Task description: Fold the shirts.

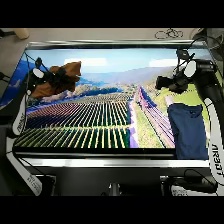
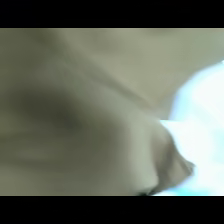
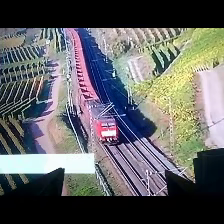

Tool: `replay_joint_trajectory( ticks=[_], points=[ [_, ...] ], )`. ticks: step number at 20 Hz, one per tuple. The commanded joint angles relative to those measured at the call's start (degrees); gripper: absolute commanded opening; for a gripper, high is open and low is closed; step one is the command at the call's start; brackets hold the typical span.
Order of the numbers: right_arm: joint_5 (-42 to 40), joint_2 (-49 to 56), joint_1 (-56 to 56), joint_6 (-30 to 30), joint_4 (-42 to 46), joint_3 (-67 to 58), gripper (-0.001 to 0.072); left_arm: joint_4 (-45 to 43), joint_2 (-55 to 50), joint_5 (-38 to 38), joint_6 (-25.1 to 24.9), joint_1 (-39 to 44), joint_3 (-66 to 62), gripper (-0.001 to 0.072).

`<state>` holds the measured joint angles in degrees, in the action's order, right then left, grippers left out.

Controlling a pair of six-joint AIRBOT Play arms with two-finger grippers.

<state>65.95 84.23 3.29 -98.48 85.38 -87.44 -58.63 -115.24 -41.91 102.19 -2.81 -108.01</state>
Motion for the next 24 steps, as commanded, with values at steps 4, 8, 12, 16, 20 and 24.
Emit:
replay_joint_trajectory(
  ticks=[4,8,12,16,20,24],
  points=[
    [-0.74,-10.08,0.02,3.85,6.93,-0.11,0.0670,9.86,29.42,-8.15,-33.27,9.44,-0.22,0.0028],
    [11.54,-18.53,0.02,-1.14,6.67,-0.11,0.0672,-17.20,42.21,-22.03,-20.92,27.98,8.68,0.0028],
    [22.10,-20.11,0.04,-1.44,6.60,-0.02,0.0670,-21.79,40.48,-13.40,-6.38,41.22,29.55,0.0029],
    [22.32,-17.73,0.02,-0.70,5.75,-0.02,0.0670,-15.82,32.28,-12.74,-1.81,44.09,35.67,0.0713],
    [23.58,-13.46,0.04,3.63,-3.98,2.40,0.0670,-20.63,35.43,-27.23,-5.40,34.84,31.30,0.0713],
    [22.91,-9.90,0.04,11.02,-12.35,12.87,0.0670,-20.24,42.03,-31.78,-7.72,23.54,40.57,0.0712]
  ],
)
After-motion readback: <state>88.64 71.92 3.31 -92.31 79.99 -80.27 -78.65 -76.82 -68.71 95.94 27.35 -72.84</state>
